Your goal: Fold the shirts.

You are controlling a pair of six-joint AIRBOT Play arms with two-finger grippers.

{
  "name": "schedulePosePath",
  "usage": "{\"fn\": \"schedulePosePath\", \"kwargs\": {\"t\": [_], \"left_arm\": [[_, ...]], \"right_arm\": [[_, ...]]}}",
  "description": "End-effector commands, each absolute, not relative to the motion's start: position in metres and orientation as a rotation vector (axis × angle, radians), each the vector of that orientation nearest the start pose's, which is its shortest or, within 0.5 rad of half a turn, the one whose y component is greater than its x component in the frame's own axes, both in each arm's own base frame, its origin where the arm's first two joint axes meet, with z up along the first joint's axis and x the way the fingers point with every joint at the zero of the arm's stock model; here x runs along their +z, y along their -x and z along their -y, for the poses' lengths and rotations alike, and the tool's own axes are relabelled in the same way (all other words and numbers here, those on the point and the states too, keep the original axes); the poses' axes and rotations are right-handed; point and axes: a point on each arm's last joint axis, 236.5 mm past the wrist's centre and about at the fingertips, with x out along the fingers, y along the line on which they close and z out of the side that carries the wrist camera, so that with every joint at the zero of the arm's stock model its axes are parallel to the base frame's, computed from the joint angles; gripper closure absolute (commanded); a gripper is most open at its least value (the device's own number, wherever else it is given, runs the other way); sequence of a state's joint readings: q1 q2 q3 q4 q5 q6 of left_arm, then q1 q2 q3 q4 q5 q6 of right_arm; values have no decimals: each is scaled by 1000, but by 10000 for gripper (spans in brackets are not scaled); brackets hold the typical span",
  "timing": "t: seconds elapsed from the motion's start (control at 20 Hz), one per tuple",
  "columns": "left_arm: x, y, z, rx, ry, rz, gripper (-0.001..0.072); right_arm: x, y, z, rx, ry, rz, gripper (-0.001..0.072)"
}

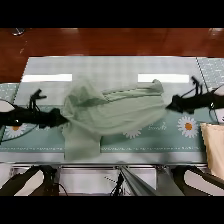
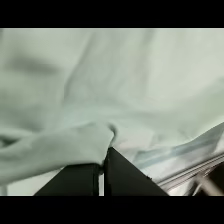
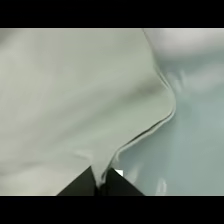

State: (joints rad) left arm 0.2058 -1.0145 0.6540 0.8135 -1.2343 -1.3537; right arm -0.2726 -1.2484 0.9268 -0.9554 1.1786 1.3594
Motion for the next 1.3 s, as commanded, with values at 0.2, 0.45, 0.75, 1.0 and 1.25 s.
{"fn": "schedulePosePath", "kwargs": {"t": [0.2, 0.45, 0.75, 1.0, 1.25], "left_arm": [[339, -394, 95, -546, 560, -422, 682], [480, -319, 63, -352, 189, -122, 683], [510, -209, 49, -196, -9, -23, 683], [493, -157, 14, -112, -130, -53, 683], [425, -207, 17, -115, -180, -270, 683]], "right_arm": [[328, -431, -21, 306, -310, -574, 693], [457, -326, -16, 175, -74, -272, 693], [481, -210, -15, 40, -3, -185, 693], [429, -170, -16, -1, -23, -293, 693], [357, -201, -15, 32, -94, -478, 693]]}}
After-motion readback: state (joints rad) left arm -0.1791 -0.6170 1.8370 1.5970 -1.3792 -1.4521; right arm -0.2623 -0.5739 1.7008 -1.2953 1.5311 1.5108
